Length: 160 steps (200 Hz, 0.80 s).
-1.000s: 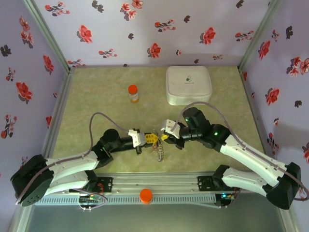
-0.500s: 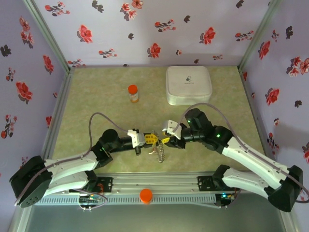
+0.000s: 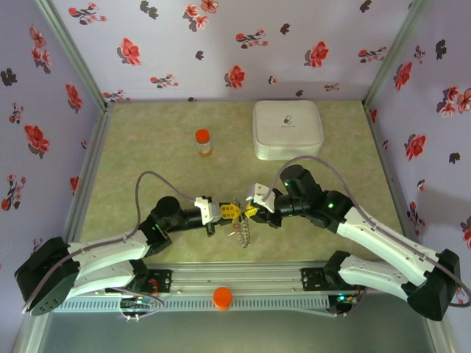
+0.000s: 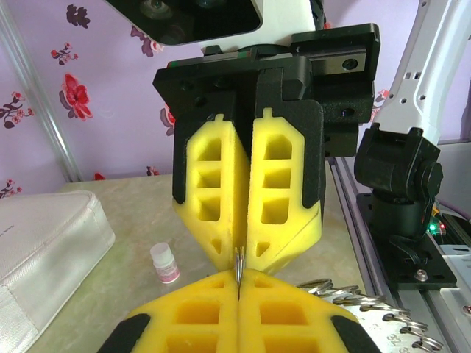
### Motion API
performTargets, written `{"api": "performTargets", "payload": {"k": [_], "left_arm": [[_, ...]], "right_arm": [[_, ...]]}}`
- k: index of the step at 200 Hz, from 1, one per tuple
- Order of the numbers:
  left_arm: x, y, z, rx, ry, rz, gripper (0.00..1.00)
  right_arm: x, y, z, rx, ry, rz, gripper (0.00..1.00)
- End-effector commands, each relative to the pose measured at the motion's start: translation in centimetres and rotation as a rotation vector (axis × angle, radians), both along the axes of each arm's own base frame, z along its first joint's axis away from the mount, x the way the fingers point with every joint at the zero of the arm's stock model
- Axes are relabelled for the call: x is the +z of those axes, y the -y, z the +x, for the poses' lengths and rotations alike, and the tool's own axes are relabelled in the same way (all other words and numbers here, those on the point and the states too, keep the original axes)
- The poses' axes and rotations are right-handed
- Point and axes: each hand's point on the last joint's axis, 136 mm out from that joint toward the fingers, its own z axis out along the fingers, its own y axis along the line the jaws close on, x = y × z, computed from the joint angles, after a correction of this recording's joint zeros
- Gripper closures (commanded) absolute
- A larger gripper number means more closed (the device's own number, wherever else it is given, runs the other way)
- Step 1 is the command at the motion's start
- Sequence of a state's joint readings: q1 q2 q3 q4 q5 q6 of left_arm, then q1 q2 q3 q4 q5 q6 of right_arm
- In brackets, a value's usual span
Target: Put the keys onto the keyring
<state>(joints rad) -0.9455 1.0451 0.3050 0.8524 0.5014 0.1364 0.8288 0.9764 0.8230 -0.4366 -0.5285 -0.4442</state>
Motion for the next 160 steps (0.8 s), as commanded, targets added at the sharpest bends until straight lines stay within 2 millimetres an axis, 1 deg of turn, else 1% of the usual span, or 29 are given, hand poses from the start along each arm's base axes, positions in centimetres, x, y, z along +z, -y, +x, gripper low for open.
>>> {"api": "performTargets", "payload": {"k": [1,40,67,84,110,130,160], "left_arm": [[2.6,0.2,-0.4,-0.02,0.05,-0.069,1.0],[2.7,0.1,-0.4,-0.019,0.052,-0.07,1.0],[2.8,0.1,-0.5,-0.029,0.048,-0.073,1.0],[3.1,0.3,-0.7,-0.045,0.043,-0.079,1.0],[3.5,0.5,-0.8,-0.06,0.041,-0.089,1.0],[3.4,0.5,-0.8,-0.06,0.044,-0.087,1.0],[2.6,0.6,-0.7,-0.057,0.036,-0.071,1.0]], "right_arm": [[0.8,-0.1,-0.3,0.018,-0.007,0.015,0.9],[0.6,0.0,-0.5,0.027,-0.012,0.006,1.0],[0.5,0.0,0.2,-0.002,0.008,0.0,1.0],[0.0,-0.3,0.8,-0.018,0.004,-0.008,1.0],[-0.9,-0.8,0.8,0.0,-0.043,-0.036,1.0],[-0.7,-0.5,0.7,-0.007,-0.035,-0.04,1.0],[0.4,0.4,0.5,-0.031,0.028,0.003,0.81]]}}
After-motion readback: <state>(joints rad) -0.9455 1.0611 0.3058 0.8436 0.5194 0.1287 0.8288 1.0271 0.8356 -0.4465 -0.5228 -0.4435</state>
